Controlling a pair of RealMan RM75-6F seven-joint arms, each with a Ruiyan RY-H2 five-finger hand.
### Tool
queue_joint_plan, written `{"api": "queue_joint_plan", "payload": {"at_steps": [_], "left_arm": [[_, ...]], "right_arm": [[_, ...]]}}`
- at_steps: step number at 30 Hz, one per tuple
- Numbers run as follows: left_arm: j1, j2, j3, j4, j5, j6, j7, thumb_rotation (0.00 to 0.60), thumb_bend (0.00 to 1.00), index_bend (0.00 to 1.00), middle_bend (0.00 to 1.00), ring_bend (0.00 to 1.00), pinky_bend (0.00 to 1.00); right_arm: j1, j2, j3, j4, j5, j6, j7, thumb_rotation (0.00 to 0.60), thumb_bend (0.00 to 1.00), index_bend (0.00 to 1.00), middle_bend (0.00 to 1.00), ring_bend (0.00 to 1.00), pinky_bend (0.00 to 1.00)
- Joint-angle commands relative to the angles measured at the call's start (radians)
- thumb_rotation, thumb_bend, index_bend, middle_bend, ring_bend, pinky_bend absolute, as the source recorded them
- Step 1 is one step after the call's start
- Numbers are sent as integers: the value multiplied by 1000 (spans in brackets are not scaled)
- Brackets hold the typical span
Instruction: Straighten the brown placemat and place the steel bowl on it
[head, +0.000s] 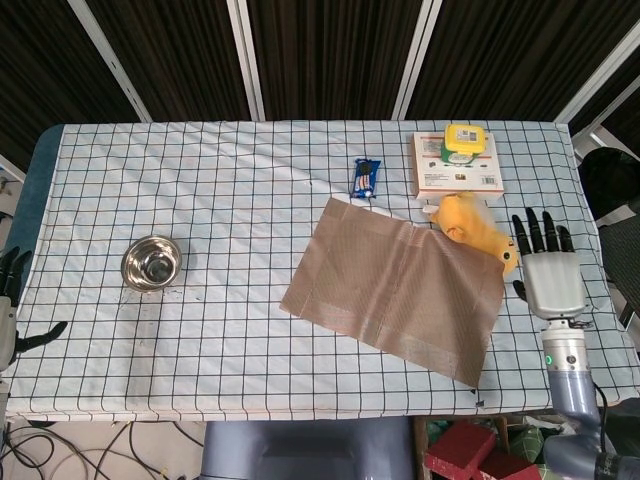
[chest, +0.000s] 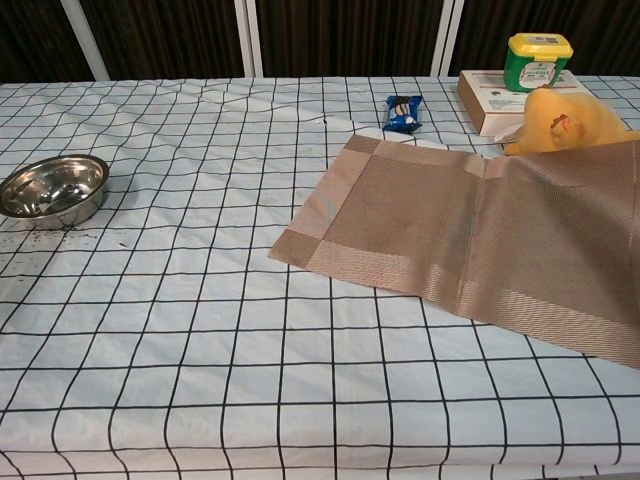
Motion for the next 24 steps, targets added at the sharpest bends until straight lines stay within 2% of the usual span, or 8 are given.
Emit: {"api": "queue_joint_plan", "payload": {"at_steps": [1,7,11,17,24], "left_arm": [[-1,2,0,-2,0,-1,3,600,0,0,0,0,5],[-13,1,7,-1,26,0,61,600,0,0,0,0,6],[-29,3,13,-21,38,-17,103,600,0,0,0,0,6],[-80,2,9,-27,66,-57,209,600,0,0,0,0,6],[-209,2,-22,-58,73,-203,318,600,0,0,0,0,15]], "right_arm": [[-58,26,-5,-51,-4,60,76,600,100,0,0,1,164],[-167,66,-19,-113,-23,188,181,600,99,0,0,0,165],[-215,88,-23,-130,-29,234,235,600,99,0,0,0,164],[-229,81,-8,-78,-42,255,265,600,99,0,0,0,164],[-223,64,19,-48,-15,222,302,600,99,0,0,0,165]]}}
